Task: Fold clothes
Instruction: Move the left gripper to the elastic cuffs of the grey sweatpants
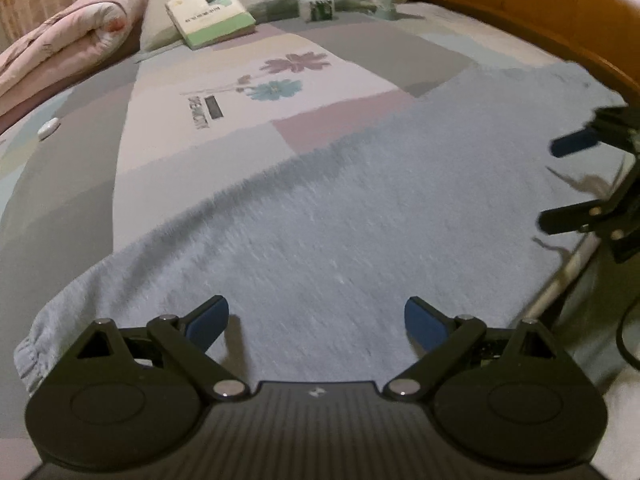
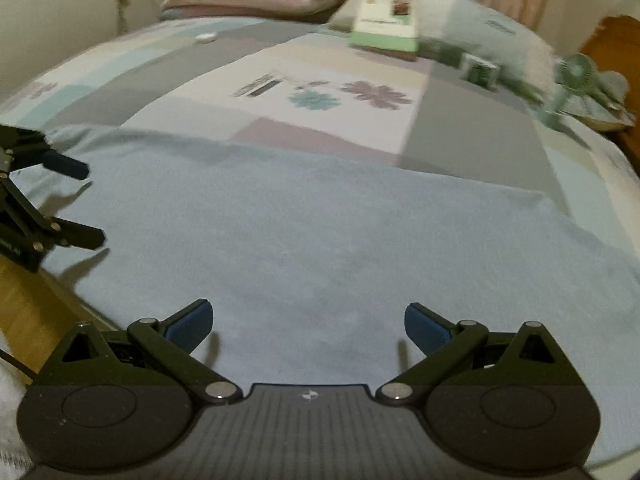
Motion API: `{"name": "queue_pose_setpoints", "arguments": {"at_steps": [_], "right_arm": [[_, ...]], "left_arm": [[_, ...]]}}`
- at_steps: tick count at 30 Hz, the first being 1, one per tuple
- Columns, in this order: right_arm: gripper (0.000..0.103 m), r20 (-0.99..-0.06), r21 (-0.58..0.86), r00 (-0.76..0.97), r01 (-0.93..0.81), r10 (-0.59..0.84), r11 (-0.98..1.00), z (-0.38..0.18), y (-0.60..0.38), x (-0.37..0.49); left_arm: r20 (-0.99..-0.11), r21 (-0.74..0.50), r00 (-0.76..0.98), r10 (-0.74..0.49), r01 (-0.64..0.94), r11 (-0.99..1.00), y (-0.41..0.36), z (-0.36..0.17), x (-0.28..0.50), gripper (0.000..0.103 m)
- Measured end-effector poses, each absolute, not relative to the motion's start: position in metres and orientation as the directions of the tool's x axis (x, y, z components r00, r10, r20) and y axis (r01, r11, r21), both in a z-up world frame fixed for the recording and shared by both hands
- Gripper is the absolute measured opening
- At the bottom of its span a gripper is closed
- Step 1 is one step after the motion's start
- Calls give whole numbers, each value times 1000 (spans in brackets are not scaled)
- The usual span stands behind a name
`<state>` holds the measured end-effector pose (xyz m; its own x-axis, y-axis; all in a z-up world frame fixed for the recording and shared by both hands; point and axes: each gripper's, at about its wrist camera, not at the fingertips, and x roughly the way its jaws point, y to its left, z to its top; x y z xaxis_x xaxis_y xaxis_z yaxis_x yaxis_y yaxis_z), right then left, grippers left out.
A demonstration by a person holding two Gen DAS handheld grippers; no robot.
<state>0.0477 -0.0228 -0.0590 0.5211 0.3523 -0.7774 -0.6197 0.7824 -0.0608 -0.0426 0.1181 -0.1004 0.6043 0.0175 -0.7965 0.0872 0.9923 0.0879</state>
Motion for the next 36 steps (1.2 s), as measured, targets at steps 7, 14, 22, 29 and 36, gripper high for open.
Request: {"name": "queue_pose_setpoints", "arguments": {"at_steps": [7, 14, 22, 29, 36], "right_arm": [[103, -790, -29, 506, -594, 346, 804, -74, -21, 46], [103, -792, -31, 513, -575, 331, 817, -74, -20, 44], [103, -786, -23, 520, -564, 334, 825, -75, -21, 44], [103, -783, -24, 524, -564, 335, 826, -76, -22, 43], [103, -783, -21, 522, -564, 337, 826, -76, -23, 44]], "left_arm": [[-796, 60, 605, 18, 48, 997, 144, -90, -61, 95], [-737, -53, 675, 22, -90, 995, 188, -82, -22, 95], [-766, -139, 641, 43, -230, 963, 234, -85, -26, 95], [-809, -172, 587, -35, -178, 969, 221, -87, -67, 95], [-821, -192, 569, -54, -187, 963, 223, -84, -103, 95]]}}
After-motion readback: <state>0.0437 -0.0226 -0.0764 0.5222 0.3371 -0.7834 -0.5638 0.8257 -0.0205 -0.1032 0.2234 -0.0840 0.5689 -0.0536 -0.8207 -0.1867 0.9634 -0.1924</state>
